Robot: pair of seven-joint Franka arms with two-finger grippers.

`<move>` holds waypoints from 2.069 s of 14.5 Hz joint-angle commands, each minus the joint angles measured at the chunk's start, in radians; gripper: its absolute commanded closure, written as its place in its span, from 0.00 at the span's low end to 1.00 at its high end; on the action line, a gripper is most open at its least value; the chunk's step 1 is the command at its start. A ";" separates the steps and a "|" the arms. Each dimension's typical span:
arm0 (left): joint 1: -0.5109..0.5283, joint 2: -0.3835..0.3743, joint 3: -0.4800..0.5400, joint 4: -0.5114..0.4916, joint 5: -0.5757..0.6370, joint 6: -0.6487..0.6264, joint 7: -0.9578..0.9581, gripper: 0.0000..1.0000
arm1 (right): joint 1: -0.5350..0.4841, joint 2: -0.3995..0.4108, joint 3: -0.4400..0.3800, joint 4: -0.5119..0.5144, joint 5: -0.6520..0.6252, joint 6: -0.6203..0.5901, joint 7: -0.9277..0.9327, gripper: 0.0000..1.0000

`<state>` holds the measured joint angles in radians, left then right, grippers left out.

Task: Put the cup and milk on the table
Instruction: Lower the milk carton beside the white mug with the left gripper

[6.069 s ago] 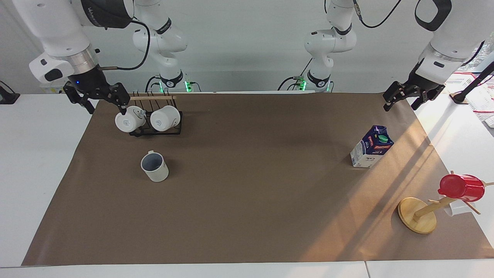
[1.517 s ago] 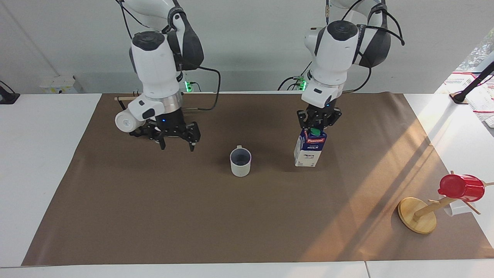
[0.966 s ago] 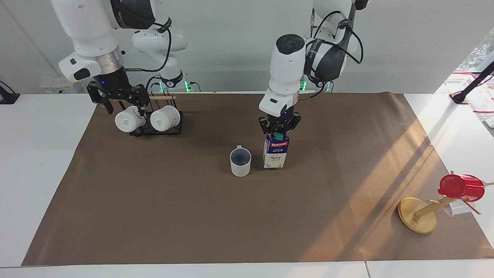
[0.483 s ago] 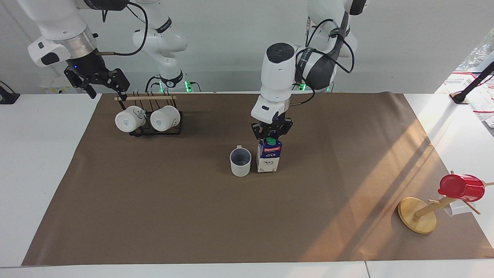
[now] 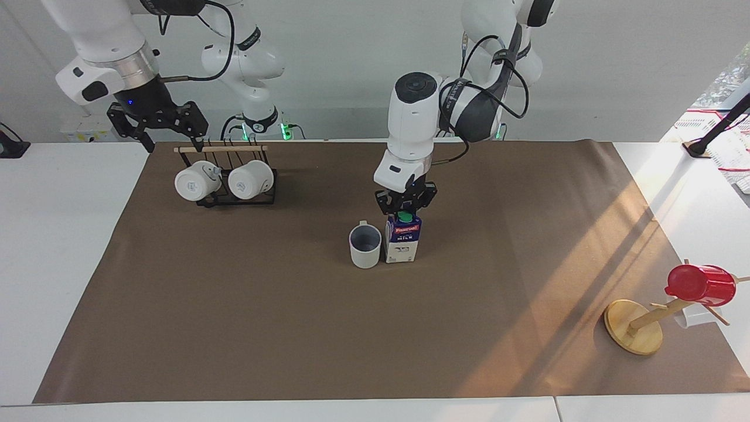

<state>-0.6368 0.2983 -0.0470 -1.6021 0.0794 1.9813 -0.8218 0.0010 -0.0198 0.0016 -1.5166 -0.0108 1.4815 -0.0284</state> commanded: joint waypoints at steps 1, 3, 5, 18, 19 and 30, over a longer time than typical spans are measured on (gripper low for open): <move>-0.020 0.015 0.018 0.022 0.028 0.016 -0.022 1.00 | -0.004 0.006 0.003 0.012 -0.020 -0.012 -0.047 0.00; -0.018 0.015 0.018 0.016 0.034 0.017 -0.020 1.00 | -0.004 0.004 0.003 0.010 -0.020 -0.013 -0.044 0.00; -0.015 0.015 0.018 0.013 0.034 0.019 -0.020 1.00 | -0.004 0.003 0.003 0.004 -0.021 -0.017 -0.044 0.00; -0.011 0.012 0.018 -0.004 0.071 0.016 -0.019 1.00 | -0.006 -0.009 0.003 -0.013 -0.020 -0.015 -0.038 0.00; -0.011 0.012 0.018 -0.004 0.071 0.017 -0.019 1.00 | -0.006 -0.008 0.003 -0.013 -0.018 -0.013 -0.038 0.00; 0.049 -0.079 0.026 0.001 0.063 -0.018 -0.004 0.00 | -0.006 -0.008 0.003 -0.011 -0.003 -0.007 -0.030 0.00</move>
<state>-0.6247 0.2607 -0.0257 -1.5867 0.1214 1.9875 -0.8228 0.0010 -0.0188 0.0015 -1.5201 -0.0228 1.4798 -0.0486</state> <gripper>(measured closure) 0.000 0.000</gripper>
